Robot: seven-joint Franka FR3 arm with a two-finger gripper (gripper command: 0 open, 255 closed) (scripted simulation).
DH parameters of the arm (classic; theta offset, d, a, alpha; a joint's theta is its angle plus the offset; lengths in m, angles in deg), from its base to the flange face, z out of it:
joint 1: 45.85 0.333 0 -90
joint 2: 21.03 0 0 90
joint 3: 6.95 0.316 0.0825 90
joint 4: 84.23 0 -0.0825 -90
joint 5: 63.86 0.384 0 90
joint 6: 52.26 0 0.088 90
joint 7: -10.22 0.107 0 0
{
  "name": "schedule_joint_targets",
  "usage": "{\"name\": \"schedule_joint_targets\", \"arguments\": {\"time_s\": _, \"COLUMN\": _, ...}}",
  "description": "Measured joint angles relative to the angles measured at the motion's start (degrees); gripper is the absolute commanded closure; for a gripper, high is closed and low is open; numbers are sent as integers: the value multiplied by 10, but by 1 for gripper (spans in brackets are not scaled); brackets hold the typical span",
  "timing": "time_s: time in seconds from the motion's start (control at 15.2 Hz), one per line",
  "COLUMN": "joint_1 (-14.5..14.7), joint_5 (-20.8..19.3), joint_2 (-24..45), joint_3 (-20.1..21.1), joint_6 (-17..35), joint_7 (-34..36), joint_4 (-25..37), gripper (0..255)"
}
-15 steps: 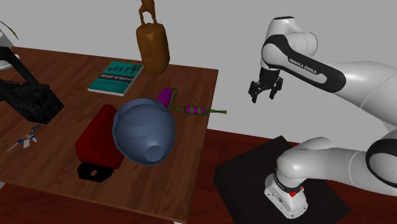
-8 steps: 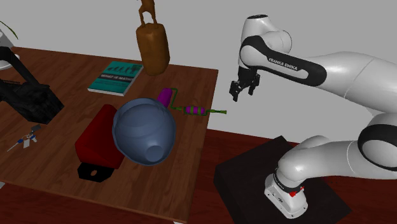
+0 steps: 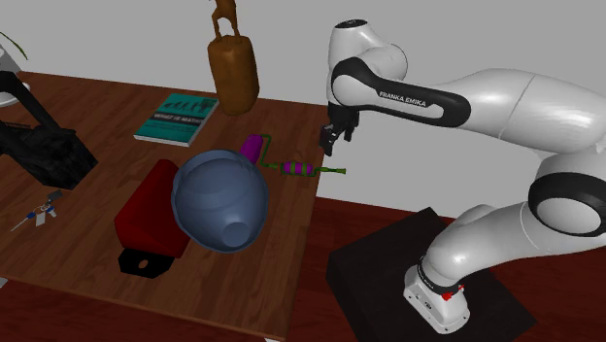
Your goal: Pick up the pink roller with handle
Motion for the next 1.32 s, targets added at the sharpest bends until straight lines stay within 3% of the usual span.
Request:
{"name": "schedule_joint_targets", "arguments": {"time_s": 0.73, "joint_1": 71, "joint_5": -26, "joint_2": 117, "joint_3": 94, "joint_6": 33, "joint_7": -38, "joint_4": 135, "gripper": 0}}
{"name": "schedule_joint_targets", "arguments": {"time_s": 1.32, "joint_1": 79, "joint_5": -25, "joint_2": 116, "joint_3": 103, "joint_6": 90, "joint_7": -45, "joint_4": 81, "gripper": 0}}
